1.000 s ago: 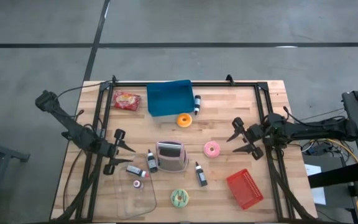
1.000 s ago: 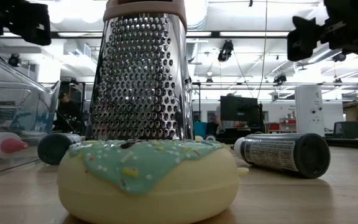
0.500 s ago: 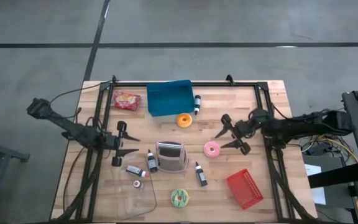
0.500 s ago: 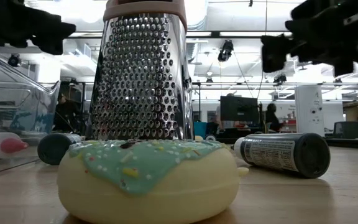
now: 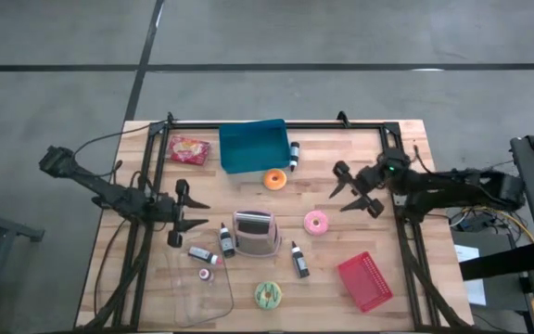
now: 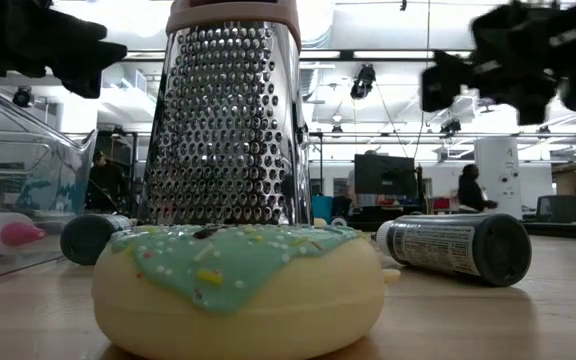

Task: Pick & Place Food Item
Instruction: Put the pink donut into the red bin

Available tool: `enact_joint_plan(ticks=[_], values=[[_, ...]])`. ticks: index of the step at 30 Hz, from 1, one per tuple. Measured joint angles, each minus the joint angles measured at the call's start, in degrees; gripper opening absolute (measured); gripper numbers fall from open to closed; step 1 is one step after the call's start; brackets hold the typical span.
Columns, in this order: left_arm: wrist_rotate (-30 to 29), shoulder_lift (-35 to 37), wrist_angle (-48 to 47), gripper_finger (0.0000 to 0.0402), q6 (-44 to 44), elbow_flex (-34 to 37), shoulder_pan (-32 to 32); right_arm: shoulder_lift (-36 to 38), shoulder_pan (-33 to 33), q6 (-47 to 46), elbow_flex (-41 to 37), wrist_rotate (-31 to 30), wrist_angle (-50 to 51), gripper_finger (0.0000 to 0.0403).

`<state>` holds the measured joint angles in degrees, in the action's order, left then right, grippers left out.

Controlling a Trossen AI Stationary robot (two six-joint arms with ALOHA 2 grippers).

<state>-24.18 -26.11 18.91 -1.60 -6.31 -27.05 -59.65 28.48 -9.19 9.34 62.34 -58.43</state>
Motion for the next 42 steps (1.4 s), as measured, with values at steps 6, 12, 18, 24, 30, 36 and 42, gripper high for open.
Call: enact_joint_plan(ticks=[6,12,18,24,30,36,42], values=[[-0.04,-0.82,0.77,0.0177,-2.73,0.0,0.04,14.12,1.29,-1.39,-8.75,-9.75,-0.73,0.0224],[-2.09,-1.51,3.69,0.0177,-7.8,0.0,0.52,21.89,1.17,0.87,-8.8,-14.49,8.91,0.0224],[-2.88,-2.56,4.25,0.0177,-10.65,0.0,2.85,23.22,1.24,4.28,-8.8,-25.3,12.44,0.0224],[-2.92,-4.42,4.21,0.0177,-10.02,0.0,5.23,23.15,1.17,8.12,-8.8,-25.43,12.39,0.0224],[-6.06,-6.42,4.21,0.0177,-10.56,0.0,5.35,23.13,1.17,5.77,-8.8,-25.45,12.39,0.0224],[-6.54,-7.4,4.21,0.0177,-10.02,0.0,5.35,23.13,1.17,-0.11,-8.8,-25.41,12.39,0.0224],[-6.54,-7.43,4.21,0.0177,-10.02,0.0,5.35,23.13,1.17,-4.06,-8.8,-25.06,12.82,0.0224]])
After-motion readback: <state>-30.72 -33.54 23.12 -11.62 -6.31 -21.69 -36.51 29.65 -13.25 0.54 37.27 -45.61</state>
